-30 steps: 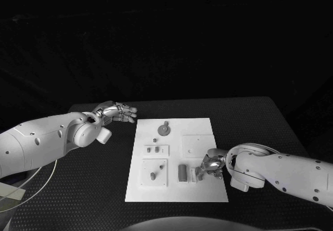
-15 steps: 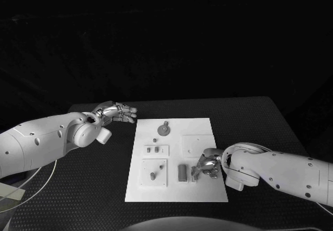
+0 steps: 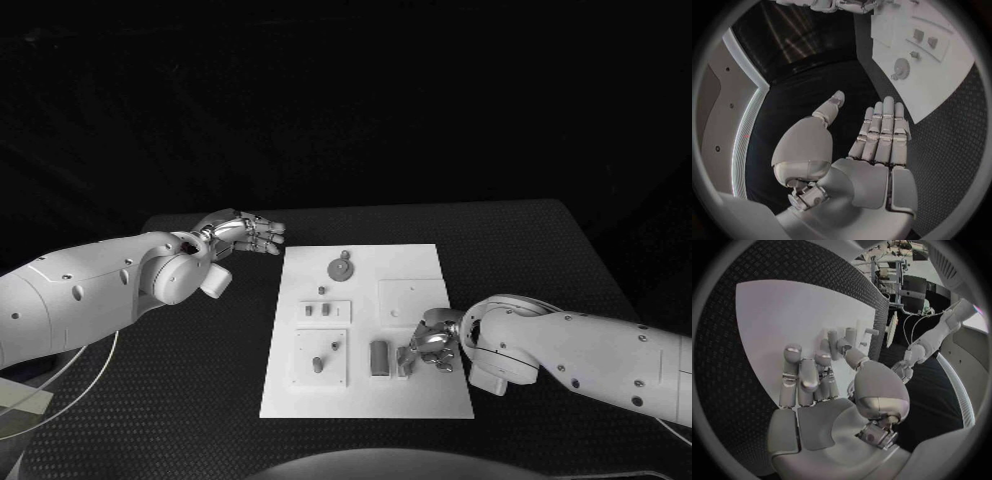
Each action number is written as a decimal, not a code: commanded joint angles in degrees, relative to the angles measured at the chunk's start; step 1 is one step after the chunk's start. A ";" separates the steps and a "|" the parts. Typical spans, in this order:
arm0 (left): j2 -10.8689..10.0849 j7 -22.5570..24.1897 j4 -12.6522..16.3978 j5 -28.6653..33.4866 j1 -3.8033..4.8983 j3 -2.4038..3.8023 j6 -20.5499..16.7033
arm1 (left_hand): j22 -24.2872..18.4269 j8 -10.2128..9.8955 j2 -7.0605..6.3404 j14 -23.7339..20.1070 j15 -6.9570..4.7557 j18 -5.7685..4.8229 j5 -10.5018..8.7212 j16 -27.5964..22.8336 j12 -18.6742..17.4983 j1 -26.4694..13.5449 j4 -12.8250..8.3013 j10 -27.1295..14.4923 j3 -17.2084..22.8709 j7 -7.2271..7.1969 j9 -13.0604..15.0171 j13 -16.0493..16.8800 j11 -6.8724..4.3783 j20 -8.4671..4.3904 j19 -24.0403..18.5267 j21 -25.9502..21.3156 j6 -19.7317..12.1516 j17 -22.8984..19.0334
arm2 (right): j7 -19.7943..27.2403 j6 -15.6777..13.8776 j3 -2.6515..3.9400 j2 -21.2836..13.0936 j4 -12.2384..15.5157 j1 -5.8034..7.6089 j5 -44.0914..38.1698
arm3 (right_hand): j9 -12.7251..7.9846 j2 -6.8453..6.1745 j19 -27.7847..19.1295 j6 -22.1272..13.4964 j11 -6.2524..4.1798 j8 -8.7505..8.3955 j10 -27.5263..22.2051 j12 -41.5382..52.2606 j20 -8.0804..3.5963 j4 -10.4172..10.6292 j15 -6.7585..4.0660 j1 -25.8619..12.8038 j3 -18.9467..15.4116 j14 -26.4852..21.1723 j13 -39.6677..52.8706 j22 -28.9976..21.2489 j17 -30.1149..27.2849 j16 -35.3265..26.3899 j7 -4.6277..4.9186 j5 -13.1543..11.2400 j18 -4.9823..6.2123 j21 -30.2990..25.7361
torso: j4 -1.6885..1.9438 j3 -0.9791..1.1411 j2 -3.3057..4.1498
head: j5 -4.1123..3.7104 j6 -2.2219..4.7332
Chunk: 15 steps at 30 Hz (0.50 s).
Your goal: Assemble the parts on the task board
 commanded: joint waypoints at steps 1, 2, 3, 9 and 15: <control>0.05 0.20 0.17 -0.03 0.05 0.03 0.93 | -0.09 0.39 -0.03 -0.24 -0.02 -0.86 -0.01 -0.20 0.00 -0.39 0.06 -0.28 -0.19 0.68 0.06 -0.08 -0.04 0.29 -0.10 0.11 -0.41 0.07 | -0.05 1.73 -0.08 0.14 0.21 -0.11 0.52 | 0.20 1.52 -0.05 0.09 -0.10 0.08 0.12 -0.07 -0.20 0.09 -0.23 1.40 0.00 -0.03 -0.02 0.86 -0.10 0.09 0.19 0.19 0.78 0.22 | -0.03 0.03 0.00 | 0.02 -0.04; 0.05 0.19 0.17 -0.03 0.05 0.03 0.92 | -0.09 0.39 -0.03 -0.24 -0.02 -0.86 -0.01 -0.20 0.00 -0.39 0.06 -0.28 -0.19 0.68 0.06 -0.09 -0.04 0.29 -0.10 0.11 -0.41 0.07 | -0.06 1.66 -0.09 0.20 0.19 -0.12 0.52 | 0.19 1.45 -0.07 0.09 -0.10 0.07 0.10 -0.07 -0.18 0.09 -0.22 1.32 -0.03 -0.06 -0.02 0.85 -0.12 0.08 0.20 0.19 0.78 0.22 | -0.04 0.04 0.00 | 0.04 -0.05; 0.06 0.19 0.17 -0.03 0.05 0.03 0.90 | -0.09 0.39 -0.03 -0.24 -0.02 -0.86 -0.01 -0.20 0.00 -0.40 0.06 -0.28 -0.20 0.68 0.06 -0.09 -0.04 0.29 -0.10 0.11 -0.41 0.08 | -0.05 1.64 -0.10 0.22 0.18 -0.13 0.50 | 0.19 1.41 -0.07 0.09 -0.09 0.06 0.10 -0.07 -0.18 0.09 -0.22 1.28 -0.05 -0.05 -0.02 0.85 -0.10 0.08 0.20 0.19 0.78 0.22 | -0.04 0.05 0.01 | 0.05 -0.07; 0.06 0.15 0.14 -0.08 0.05 0.03 0.98 | -0.11 0.40 -0.03 -0.25 -0.02 -0.86 -0.01 -0.21 0.00 -0.40 0.06 -0.28 -0.20 0.69 0.06 -0.09 -0.04 0.30 -0.11 0.11 -0.42 0.09 | 0.15 1.44 -0.14 0.37 0.13 -0.18 0.50 | 0.14 0.79 -0.10 0.12 -0.04 -0.01 0.02 -0.09 -0.05 0.18 -0.17 0.41 -0.46 -0.24 -0.04 0.79 -0.35 0.00 0.25 0.18 0.78 0.18 | -0.02 0.04 0.00 | 0.04 -0.14; 0.06 0.13 0.14 -0.09 0.05 0.03 1.04 | -0.13 0.40 -0.04 -0.27 -0.01 -0.86 -0.01 -0.23 0.00 -0.41 0.06 -0.29 -0.21 0.69 0.06 -0.10 -0.03 0.30 -0.12 0.10 -0.44 0.09 | 0.30 0.37 -0.15 0.59 -0.15 -0.21 0.49 | 0.02 -0.41 0.01 0.16 0.04 -0.16 -0.06 -0.15 0.07 0.44 -0.12 -1.25 -1.04 -0.35 -0.11 0.61 -0.59 -0.08 0.33 0.18 0.78 0.06 | 0.02 0.02 0.00 | 0.05 -0.13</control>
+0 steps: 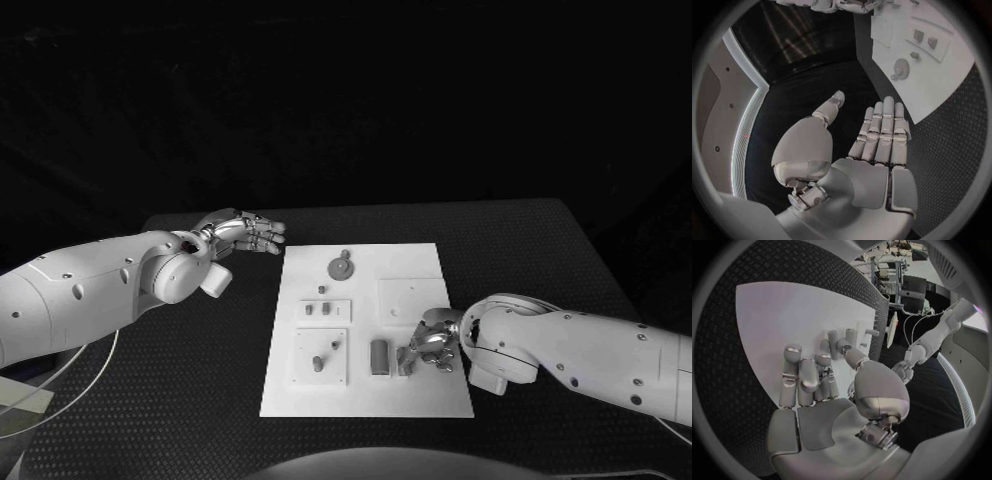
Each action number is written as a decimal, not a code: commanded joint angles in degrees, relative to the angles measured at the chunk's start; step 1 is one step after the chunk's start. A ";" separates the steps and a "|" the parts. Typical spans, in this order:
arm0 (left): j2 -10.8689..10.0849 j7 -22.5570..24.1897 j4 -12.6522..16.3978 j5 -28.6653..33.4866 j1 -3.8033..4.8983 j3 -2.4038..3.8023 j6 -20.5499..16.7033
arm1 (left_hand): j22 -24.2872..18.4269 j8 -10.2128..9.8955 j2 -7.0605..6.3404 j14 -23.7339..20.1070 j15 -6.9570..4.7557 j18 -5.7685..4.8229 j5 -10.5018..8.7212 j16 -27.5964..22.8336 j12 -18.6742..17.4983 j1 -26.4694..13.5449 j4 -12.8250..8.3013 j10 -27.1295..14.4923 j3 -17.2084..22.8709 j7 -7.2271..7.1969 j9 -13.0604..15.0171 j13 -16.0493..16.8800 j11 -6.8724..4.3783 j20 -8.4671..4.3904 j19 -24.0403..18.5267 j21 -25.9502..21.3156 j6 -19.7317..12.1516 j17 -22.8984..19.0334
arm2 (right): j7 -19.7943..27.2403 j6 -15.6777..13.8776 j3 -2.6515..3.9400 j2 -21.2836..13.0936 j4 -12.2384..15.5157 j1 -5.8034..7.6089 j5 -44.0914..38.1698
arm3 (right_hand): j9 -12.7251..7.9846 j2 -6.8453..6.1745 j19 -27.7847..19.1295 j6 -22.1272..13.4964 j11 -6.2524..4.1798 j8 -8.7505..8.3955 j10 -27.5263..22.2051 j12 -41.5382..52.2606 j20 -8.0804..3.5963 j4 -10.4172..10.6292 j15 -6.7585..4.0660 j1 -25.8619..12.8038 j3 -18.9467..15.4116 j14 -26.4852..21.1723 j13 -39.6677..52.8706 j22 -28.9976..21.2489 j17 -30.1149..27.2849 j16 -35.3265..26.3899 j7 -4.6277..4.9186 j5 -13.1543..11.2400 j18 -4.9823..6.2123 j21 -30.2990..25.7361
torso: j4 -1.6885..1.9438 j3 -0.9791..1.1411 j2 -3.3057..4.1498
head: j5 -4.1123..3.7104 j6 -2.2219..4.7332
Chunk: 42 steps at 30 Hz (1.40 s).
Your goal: Assemble the parts on the task board
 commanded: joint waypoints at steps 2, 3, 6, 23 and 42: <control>0.05 0.28 0.14 -0.07 0.05 0.03 0.85 | -0.09 0.17 -0.04 -0.28 -0.01 -0.87 -0.01 -0.23 0.00 -0.42 0.06 -0.29 -0.22 0.69 0.07 -0.05 -0.03 0.30 -0.13 0.10 -0.44 0.08 | 0.61 -0.08 -0.10 0.41 -0.12 -0.23 0.31 | -0.25 -1.53 0.13 0.09 0.04 -0.30 -0.06 -0.23 -0.02 0.55 -0.18 -2.73 -0.53 -0.42 -0.18 0.43 -0.33 -0.20 0.47 0.19 0.78 -0.11 | 0.03 -0.02 0.00 | -0.01 0.04; 0.04 0.28 0.14 -0.07 0.05 0.03 0.86 | -0.10 0.17 -0.04 -0.28 -0.01 -0.87 0.00 -0.24 0.00 -0.42 0.06 -0.30 -0.22 0.69 0.07 -0.06 -0.03 0.31 -0.13 0.10 -0.44 0.08 | 0.64 -0.05 -0.10 0.43 -0.18 -0.23 0.31 | -0.30 -1.97 0.22 0.12 0.03 -0.35 -0.06 -0.25 -0.03 0.85 -0.18 -3.34 -0.45 -0.46 -0.22 0.34 -0.45 -0.26 0.47 0.19 0.78 -0.19 | 0.02 -0.04 0.00 | -0.01 0.05; 0.03 0.26 0.14 -0.07 0.05 0.03 0.87 | -0.10 0.17 -0.04 -0.29 0.00 -0.87 0.00 -0.25 0.00 -0.42 0.06 -0.30 -0.22 0.69 0.07 -0.06 -0.03 0.31 -0.14 0.10 -0.45 0.09 | 0.72 0.25 -0.11 0.49 -0.28 -0.23 0.31 | -0.42 -3.10 0.38 0.12 0.04 -0.49 -0.09 -0.33 -0.07 1.80 -0.19 -5.00 -0.25 -0.53 -0.32 0.14 -0.68 -0.35 0.48 0.19 0.78 -0.41 | 0.02 -0.04 0.02 | 0.00 0.04; -0.02 0.23 0.12 -0.08 0.05 0.03 0.78 | -0.15 0.18 -0.04 -0.33 0.01 -0.87 0.00 -0.28 -0.01 -0.41 0.03 -0.32 -0.23 0.70 0.08 -0.08 -0.02 0.32 -0.17 0.09 -0.49 0.11 | 1.10 1.00 -0.20 0.55 -0.20 -0.26 0.37 | -0.63 -7.77 0.48 -0.14 0.16 -0.93 -0.46 -0.42 -0.33 4.48 -0.12 -8.41 1.33 -1.31 -0.49 -0.12 -1.76 -0.71 0.61 0.19 0.78 -0.89 | 0.00 -0.01 0.00 | 0.01 -0.09; -0.02 0.19 0.06 -0.08 0.05 0.03 0.76 | -0.21 0.19 -0.03 -0.35 0.03 -0.87 0.00 -0.31 -0.01 -0.39 0.02 -0.34 -0.23 0.71 0.09 -0.10 -0.02 0.33 -0.19 0.09 -0.54 0.15 | 1.80 0.60 -0.19 -0.94 1.24 -0.26 0.76 | -0.58 -9.56 0.55 -0.12 0.15 -0.98 -0.51 -0.31 -0.43 6.56 -0.13 -10.30 2.01 -1.28 -0.53 -0.08 -1.73 -0.62 0.59 0.19 0.78 -0.96 | 0.03 0.01 0.00 | 0.03 -0.14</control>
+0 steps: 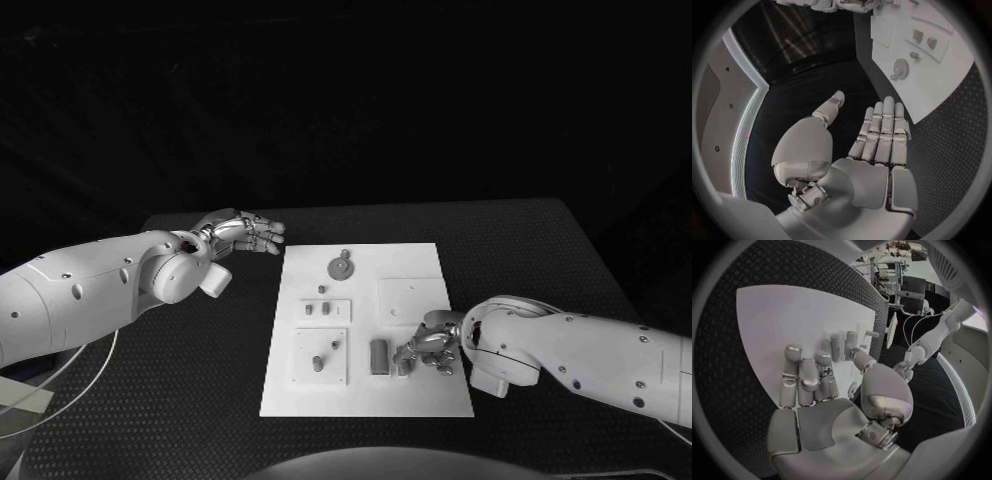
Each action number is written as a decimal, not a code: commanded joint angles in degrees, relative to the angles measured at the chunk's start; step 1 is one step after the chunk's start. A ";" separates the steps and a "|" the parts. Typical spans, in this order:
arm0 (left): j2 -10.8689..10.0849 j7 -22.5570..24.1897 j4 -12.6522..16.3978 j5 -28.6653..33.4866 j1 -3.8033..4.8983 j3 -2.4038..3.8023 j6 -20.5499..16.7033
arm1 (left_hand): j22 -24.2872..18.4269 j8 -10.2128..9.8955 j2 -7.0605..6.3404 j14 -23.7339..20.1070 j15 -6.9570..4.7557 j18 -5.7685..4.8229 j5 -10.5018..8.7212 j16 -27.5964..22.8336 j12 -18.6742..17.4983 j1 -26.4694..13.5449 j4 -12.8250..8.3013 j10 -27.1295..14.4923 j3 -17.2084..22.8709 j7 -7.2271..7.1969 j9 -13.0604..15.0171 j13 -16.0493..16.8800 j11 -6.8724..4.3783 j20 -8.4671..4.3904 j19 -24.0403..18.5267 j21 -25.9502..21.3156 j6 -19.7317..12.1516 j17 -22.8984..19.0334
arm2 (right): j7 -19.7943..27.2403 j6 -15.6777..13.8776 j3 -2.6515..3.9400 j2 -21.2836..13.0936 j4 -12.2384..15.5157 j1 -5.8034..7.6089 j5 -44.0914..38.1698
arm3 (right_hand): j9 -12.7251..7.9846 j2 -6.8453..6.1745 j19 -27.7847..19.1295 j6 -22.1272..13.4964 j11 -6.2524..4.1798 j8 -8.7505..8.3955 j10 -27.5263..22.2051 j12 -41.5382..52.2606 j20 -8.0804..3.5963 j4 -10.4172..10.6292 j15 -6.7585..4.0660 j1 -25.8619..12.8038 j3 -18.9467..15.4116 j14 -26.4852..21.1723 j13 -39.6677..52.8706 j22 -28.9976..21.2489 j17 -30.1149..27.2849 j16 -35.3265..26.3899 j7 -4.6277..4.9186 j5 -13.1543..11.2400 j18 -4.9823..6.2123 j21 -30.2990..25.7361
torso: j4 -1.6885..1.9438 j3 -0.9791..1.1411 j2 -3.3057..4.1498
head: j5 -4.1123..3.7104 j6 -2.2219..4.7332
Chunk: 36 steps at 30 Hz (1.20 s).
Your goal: Assemble the parts on the task board
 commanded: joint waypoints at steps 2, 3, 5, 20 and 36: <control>0.03 0.35 0.09 -0.06 0.05 0.03 0.65 | -0.11 0.20 -0.03 -0.35 0.03 -0.86 0.00 -0.32 0.00 -0.39 0.01 -0.34 -0.23 0.71 0.05 -0.06 -0.02 0.33 -0.19 0.09 -0.54 0.09 | 1.46 0.30 0.02 -0.64 0.85 -0.07 0.69 | 0.06 -0.42 0.35 -0.02 -0.08 -0.07 -0.28 -0.09 -0.24 0.52 0.00 -0.17 0.04 -0.31 -0.09 -0.03 0.05 -0.13 0.28 -0.05 0.76 -0.28 | 0.02 0.02 0.01 | 0.07 -0.11; 0.03 0.34 0.07 -0.06 0.05 0.03 0.66 | -0.11 0.20 -0.03 -0.36 0.03 -0.86 0.00 -0.32 0.00 -0.39 0.01 -0.34 -0.23 0.71 0.05 -0.06 -0.02 0.33 -0.19 0.09 -0.54 0.09 | 1.48 0.35 0.03 -0.86 1.05 -0.06 0.68 | 0.07 -0.38 0.37 0.01 -0.08 -0.06 -0.27 -0.08 -0.25 0.57 0.00 -0.18 0.08 -0.24 -0.09 -0.02 0.15 -0.10 0.27 -0.05 0.76 -0.27 | 0.01 0.03 0.01 | 0.11 -0.13; 0.02 0.33 0.06 -0.06 0.05 0.03 0.66 | -0.11 0.21 -0.03 -0.36 0.03 -0.86 0.00 -0.32 0.00 -0.39 0.01 -0.34 -0.23 0.71 0.05 -0.07 -0.02 0.34 -0.19 0.09 -0.54 0.09 | 1.51 0.42 0.03 -1.24 1.38 -0.05 0.68 | 0.09 -0.31 0.39 0.07 -0.10 -0.03 -0.25 -0.05 -0.27 0.62 -0.01 -0.18 0.16 -0.15 -0.08 -0.01 0.26 -0.05 0.25 -0.05 0.76 -0.25 | -0.02 0.03 0.00 | 0.15 -0.14; 0.08 0.32 0.00 -0.06 0.05 0.02 0.66 | -0.16 0.23 -0.02 -0.37 0.04 -0.86 0.00 -0.34 0.00 -0.39 0.00 -0.34 -0.24 0.72 0.06 -0.08 -0.02 0.35 -0.20 0.10 -0.56 0.13 | 3.14 0.18 0.05 -2.23 1.46 -0.04 -1.22 | 0.14 -0.14 0.47 0.16 -0.16 0.03 -0.19 0.04 -0.35 0.54 -0.06 -0.01 0.36 -0.07 -0.06 0.05 0.30 0.03 0.20 -0.05 0.76 -0.17 | -0.01 0.01 0.00 | 0.08 0.12; 1.49 4.86 -2.32 1.14 0.04 0.01 -1.82 | -0.37 1.52 1.33 -0.88 0.26 -0.86 -0.05 -0.86 0.81 0.33 -0.31 1.35 0.11 -0.20 0.57 0.27 -0.72 0.56 -0.60 0.02 1.54 0.05 | 31.64 -9.03 3.83 -1.88 -7.18 2.00 12.27 | -0.17 1.67 0.04 -3.13 0.70 -1.56 -0.84 0.02 -0.63 -3.79 0.52 4.26 1.35 -2.03 -0.05 0.10 -2.60 -1.05 1.16 -0.04 0.76 -0.45 | -0.51 -0.13 -0.74 | -0.59 4.12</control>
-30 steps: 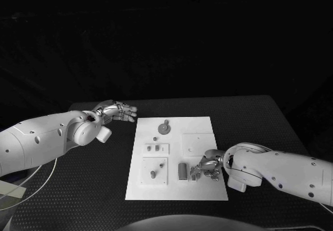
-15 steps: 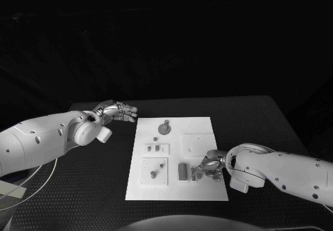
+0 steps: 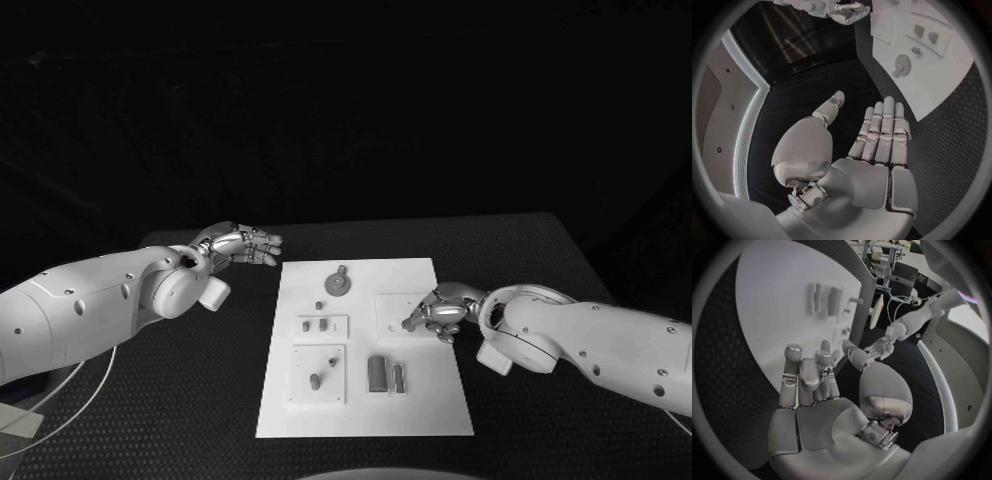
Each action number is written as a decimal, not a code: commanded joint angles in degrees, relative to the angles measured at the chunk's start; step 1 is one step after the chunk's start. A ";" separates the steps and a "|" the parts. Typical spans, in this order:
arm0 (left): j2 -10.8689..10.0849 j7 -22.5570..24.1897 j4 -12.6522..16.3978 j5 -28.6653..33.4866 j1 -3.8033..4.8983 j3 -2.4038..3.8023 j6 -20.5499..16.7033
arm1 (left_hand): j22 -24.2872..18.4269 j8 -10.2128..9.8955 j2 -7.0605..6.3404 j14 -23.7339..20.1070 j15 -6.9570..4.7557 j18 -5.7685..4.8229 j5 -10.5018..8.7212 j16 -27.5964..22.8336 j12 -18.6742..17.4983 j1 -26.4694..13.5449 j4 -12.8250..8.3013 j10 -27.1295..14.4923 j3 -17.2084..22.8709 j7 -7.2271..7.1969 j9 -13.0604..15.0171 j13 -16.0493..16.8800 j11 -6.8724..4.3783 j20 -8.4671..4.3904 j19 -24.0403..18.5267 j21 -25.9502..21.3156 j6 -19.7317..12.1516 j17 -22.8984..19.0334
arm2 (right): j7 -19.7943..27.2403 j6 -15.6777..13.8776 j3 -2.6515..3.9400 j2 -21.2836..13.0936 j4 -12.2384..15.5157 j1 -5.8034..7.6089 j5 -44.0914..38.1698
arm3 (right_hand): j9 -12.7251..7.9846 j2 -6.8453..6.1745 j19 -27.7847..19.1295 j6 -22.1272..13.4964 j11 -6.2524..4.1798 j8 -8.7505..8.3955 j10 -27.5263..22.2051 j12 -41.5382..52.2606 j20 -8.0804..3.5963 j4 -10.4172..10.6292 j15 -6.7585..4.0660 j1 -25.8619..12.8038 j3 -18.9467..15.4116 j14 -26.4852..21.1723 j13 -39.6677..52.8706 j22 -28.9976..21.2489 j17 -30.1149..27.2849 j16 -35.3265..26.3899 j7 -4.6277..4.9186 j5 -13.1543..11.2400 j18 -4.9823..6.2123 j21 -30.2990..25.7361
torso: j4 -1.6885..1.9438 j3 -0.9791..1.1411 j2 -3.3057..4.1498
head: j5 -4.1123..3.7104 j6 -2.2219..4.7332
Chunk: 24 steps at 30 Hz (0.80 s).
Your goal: Assemble the parts on the task board
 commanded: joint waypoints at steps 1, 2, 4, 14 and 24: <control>0.62 3.66 -0.63 1.25 0.06 0.05 -1.60 | -0.13 0.45 1.09 -0.87 0.12 -0.86 -0.01 -0.63 0.31 0.28 -0.45 0.84 0.13 -0.31 0.12 0.17 -0.18 0.39 -0.58 -0.04 0.79 -0.25 | 16.28 -3.67 1.35 1.32 -3.94 0.19 10.71 | -0.05 0.85 -0.80 -1.74 0.56 -0.41 -0.90 -0.21 -0.14 -1.16 0.23 1.25 0.10 -1.69 -0.10 0.04 -1.53 -0.93 1.32 -0.04 0.74 -0.69 | -0.27 -0.12 -0.64 | -0.22 1.94; 0.79 3.94 -0.96 1.43 0.06 0.07 -1.76 | -0.19 0.44 1.39 -1.29 0.34 -0.86 0.00 -1.06 0.23 0.39 -0.58 0.84 0.13 -0.44 0.09 0.13 -0.16 0.57 -0.94 -0.08 0.82 -0.43 | 17.91 -3.85 2.12 1.94 -5.76 0.27 12.68 | 0.00 1.61 -1.55 -2.24 0.83 -0.57 -1.85 -0.64 0.18 -2.01 0.56 2.06 0.16 -2.43 -0.19 -0.09 -1.75 -1.53 1.62 0.06 0.65 -1.19 | -0.30 -0.15 -0.76 | -0.25 2.52; 1.50 4.35 -2.01 2.11 0.07 0.09 -2.21 | -0.23 0.36 1.77 -1.98 0.73 -0.86 0.01 -1.84 0.05 0.53 -0.78 0.82 0.10 -0.59 0.00 0.02 -0.14 0.77 -1.39 -0.04 0.77 -0.76 | 20.39 -3.44 3.27 3.39 -9.99 0.60 15.29 | 0.05 1.72 -3.67 -3.27 1.36 -0.94 -3.95 -1.99 0.82 -3.07 1.04 4.18 0.68 -4.24 -0.75 -0.40 -2.57 -3.32 1.86 -0.11 0.51 -2.49 | -0.41 -0.23 -1.23 | -0.34 3.67; 5.87 5.23 -7.20 5.99 0.32 0.51 -3.66 | -0.79 -2.35 2.09 -10.23 2.82 -0.86 0.01 -8.51 -0.97 0.15 -1.33 -6.97 -0.46 -1.21 -1.27 -3.12 -0.05 2.02 -4.17 -0.29 -4.00 -3.94 | 27.88 -0.44 8.76 13.63 -32.51 0.86 23.58 | 0.56 2.10 -23.25 -8.72 5.62 -2.43 -14.38 -22.88 7.62 -2.33 7.91 11.95 1.38 -21.10 -19.91 -6.97 -15.46 -26.71 5.66 0.20 -3.82 -18.12 | -0.99 -1.01 -3.93 | 0.32 9.00; 9.60 5.93 -11.52 9.04 1.18 1.31 -2.64 | -3.26 -6.25 0.63 -21.46 4.01 -0.86 0.01 -15.09 -0.96 -9.10 1.84 -20.56 -6.34 -5.12 -2.10 -7.14 -2.08 6.40 -16.57 -0.31 -13.86 -7.44 | 31.10 3.06 10.67 15.85 -35.59 -0.11 27.70 | -2.45 3.76 -43.59 -16.27 10.44 -5.38 -19.69 -45.65 12.88 -2.73 17.64 4.41 -7.69 -36.02 -43.80 -13.81 -32.05 -55.71 6.10 -0.04 -9.76 -33.92 | -1.22 -0.58 -5.03 | 1.36 11.78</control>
